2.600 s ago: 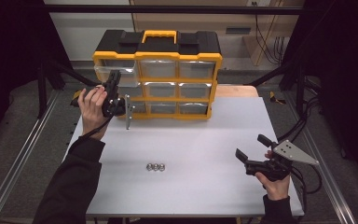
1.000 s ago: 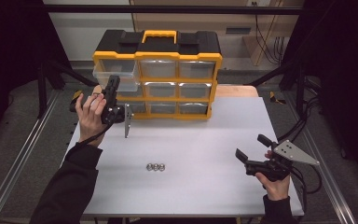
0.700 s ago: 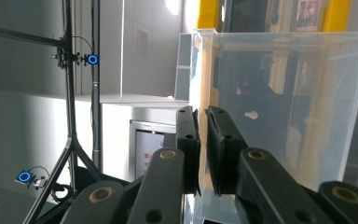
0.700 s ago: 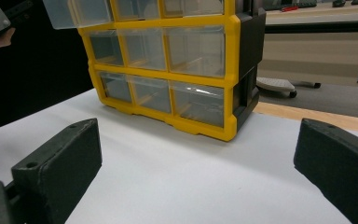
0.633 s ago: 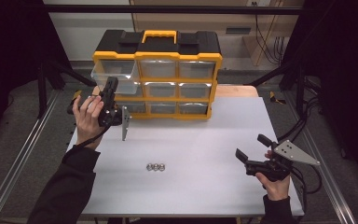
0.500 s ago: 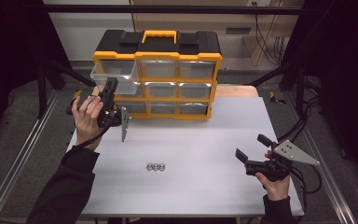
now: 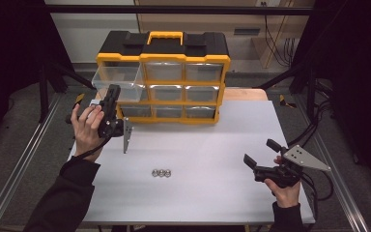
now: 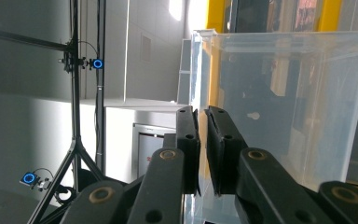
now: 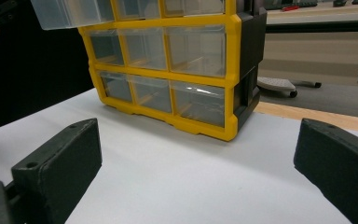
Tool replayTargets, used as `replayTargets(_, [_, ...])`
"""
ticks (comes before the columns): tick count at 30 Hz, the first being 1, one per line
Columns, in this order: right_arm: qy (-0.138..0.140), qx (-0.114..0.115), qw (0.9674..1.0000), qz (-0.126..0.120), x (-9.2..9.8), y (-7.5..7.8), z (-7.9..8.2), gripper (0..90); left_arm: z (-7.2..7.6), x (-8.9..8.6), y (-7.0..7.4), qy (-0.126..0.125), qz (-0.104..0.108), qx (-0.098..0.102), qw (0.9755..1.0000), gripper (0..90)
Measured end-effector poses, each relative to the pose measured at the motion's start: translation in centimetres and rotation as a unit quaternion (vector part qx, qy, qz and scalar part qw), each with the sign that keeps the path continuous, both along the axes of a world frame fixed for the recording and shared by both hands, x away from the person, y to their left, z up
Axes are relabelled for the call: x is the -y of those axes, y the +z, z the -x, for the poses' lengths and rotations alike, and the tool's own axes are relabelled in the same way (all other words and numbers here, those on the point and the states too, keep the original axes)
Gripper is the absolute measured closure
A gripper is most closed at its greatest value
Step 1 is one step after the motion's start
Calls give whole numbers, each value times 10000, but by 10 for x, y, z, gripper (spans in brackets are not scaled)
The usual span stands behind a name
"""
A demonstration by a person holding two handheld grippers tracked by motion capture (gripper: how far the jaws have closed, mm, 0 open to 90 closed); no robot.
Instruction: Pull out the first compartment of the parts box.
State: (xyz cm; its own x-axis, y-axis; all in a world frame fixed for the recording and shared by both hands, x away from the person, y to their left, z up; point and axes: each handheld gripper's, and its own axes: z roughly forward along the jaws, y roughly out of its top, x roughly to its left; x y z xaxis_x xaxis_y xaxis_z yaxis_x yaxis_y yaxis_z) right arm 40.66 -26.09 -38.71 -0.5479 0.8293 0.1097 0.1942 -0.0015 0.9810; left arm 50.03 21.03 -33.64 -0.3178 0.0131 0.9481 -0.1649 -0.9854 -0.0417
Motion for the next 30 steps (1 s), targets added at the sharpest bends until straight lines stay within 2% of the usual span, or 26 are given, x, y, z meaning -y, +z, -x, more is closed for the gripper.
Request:
replayTargets(4, [-30, 7, 10000, 14, 0, 0, 0, 13, 0, 1, 0, -29, 37, -54, 10000, 814])
replayTargets(6, [-27, -5, 10000, 11, 0, 0, 0, 13, -1, 1, 1, -79, 97, -186, 9997, 777])
replayTargets(8, [-22, -9, 10000, 6, 0, 0, 0, 12, 0, 1, 2, -71, 118, -225, 9997, 748])
replayTargets(15, [-5, 27, 10000, 20, 0, 0, -1, 13, 0, -1, 8, -277, 376, -459, 9979, 528])
replayTargets(16, [3, 53, 10000, 35, 0, -1, -1, 13, 1, 0, 9, -296, 477, -585, 9967, 498])
replayTargets(17, [5, 50, 10000, 34, 0, 0, -1, 13, 1, 0, 10, -290, 500, -623, 9964, 478])
replayTargets(23, [4, 16, 10000, 16, 0, 0, 0, 13, 1, 3, 11, -395, 549, -743, 9949, 400])
replayTargets(28, [12, 17, 10000, 14, 0, 0, 0, 13, 3, 6, 15, -398, 852, -1029, 9902, 284])
replayTargets(30, [9, 49, 10000, 33, 0, 0, -1, 12, 4, 6, 16, -396, 919, -1061, 9893, 259])
